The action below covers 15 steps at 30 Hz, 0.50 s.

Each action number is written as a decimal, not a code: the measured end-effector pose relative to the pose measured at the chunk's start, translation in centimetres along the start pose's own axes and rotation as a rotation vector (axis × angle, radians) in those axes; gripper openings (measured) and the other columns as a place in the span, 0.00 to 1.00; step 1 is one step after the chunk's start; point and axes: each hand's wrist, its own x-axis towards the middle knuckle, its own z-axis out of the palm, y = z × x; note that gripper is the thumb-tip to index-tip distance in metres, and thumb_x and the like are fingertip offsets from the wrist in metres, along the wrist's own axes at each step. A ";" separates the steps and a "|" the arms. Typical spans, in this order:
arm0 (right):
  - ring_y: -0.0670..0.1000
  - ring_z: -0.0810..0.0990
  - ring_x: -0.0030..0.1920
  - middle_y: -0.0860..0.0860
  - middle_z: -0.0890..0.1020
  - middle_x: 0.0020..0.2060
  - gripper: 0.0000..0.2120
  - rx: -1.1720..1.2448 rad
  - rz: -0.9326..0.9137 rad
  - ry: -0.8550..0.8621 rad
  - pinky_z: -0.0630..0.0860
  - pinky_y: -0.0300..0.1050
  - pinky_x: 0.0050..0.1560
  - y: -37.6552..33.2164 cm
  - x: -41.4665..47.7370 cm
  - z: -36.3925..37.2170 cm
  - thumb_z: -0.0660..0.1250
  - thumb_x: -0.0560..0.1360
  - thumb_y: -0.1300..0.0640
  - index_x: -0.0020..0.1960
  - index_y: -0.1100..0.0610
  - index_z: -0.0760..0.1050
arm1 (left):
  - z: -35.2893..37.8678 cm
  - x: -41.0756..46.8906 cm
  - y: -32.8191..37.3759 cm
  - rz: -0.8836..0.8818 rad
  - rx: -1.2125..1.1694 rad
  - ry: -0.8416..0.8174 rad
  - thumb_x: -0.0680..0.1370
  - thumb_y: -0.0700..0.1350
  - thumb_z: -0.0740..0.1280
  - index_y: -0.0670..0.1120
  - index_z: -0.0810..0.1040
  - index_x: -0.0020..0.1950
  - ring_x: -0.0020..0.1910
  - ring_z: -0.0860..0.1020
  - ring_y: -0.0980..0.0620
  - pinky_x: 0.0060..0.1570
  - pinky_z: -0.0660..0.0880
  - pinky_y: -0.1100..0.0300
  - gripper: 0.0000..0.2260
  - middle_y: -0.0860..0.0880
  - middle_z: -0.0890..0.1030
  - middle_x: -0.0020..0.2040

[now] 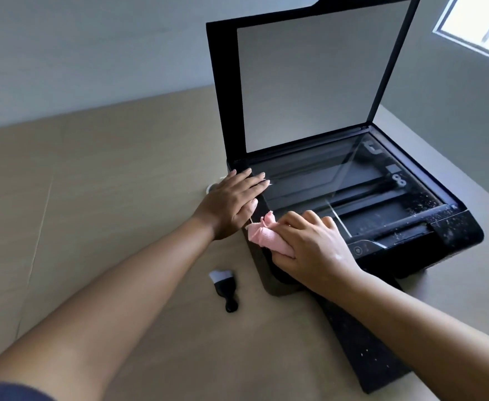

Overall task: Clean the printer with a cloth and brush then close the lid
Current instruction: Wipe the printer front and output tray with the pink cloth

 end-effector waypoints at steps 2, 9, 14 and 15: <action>0.52 0.74 0.50 0.42 0.76 0.49 0.22 -0.011 0.008 -0.008 0.71 0.51 0.49 0.3 -0.3 0.0 0.52 0.71 0.39 0.60 0.42 0.74 | 0.1 0.0 0.1 0.009 -0.009 0.013 0.81 0.50 0.49 0.48 0.66 0.75 0.76 0.61 0.47 0.74 0.55 0.45 0.24 0.49 0.66 0.76; 0.52 0.73 0.51 0.43 0.74 0.48 0.19 -0.048 0.067 -0.038 0.70 0.49 0.49 -1.2 0.2 0.0 0.59 0.73 0.41 0.63 0.39 0.72 | 0.5 -0.1 0.2 0.022 -0.004 0.067 0.81 0.48 0.50 0.46 0.67 0.75 0.75 0.63 0.44 0.75 0.56 0.45 0.23 0.48 0.67 0.75; 0.51 0.73 0.51 0.42 0.75 0.48 0.25 -0.020 0.115 -0.031 0.70 0.49 0.50 -0.4 -0.9 -0.7 0.49 0.71 0.36 0.63 0.38 0.72 | 1.0 -0.2 0.4 -0.002 -0.024 0.083 0.81 0.48 0.50 0.46 0.67 0.75 0.75 0.62 0.45 0.75 0.54 0.47 0.23 0.48 0.67 0.75; 0.51 0.73 0.51 0.42 0.74 0.48 0.25 0.002 0.158 -0.014 0.70 0.49 0.49 -1.0 -0.4 -0.6 0.48 0.72 0.35 0.62 0.38 0.72 | 1.0 -0.2 0.6 -0.004 -0.025 0.078 0.80 0.48 0.50 0.46 0.67 0.75 0.75 0.62 0.45 0.75 0.54 0.47 0.23 0.48 0.67 0.75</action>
